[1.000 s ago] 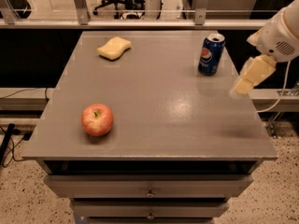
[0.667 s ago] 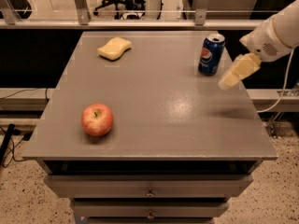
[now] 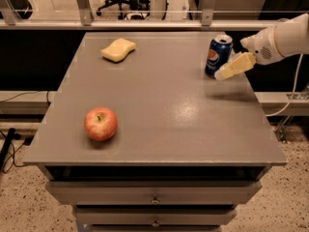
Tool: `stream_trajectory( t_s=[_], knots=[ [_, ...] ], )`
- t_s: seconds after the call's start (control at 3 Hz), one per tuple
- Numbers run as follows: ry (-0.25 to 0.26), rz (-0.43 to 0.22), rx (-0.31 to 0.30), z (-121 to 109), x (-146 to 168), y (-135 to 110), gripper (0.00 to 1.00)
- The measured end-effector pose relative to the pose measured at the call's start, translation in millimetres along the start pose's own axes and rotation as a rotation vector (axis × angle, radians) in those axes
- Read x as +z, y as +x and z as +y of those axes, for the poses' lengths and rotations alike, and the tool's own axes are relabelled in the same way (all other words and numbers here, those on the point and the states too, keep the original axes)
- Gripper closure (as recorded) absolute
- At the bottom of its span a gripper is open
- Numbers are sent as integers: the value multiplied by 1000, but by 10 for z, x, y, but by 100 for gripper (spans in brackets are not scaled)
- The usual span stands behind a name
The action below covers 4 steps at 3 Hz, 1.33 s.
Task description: Pick pepsi can
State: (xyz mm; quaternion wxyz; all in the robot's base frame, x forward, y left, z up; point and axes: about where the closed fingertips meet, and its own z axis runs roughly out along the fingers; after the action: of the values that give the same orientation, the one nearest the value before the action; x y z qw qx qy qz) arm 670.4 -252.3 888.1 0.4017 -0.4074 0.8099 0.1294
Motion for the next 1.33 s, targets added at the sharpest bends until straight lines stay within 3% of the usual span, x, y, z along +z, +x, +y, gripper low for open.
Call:
stream_trajectory(
  t_s=[0.67,1.0,1.33],
  knots=[
    [-105,-251,113,-118,202,-182,0],
    [-169,-349,129,-70,280,-327,0],
    [-201,-397,104,11,362,-440,12]
  ],
)
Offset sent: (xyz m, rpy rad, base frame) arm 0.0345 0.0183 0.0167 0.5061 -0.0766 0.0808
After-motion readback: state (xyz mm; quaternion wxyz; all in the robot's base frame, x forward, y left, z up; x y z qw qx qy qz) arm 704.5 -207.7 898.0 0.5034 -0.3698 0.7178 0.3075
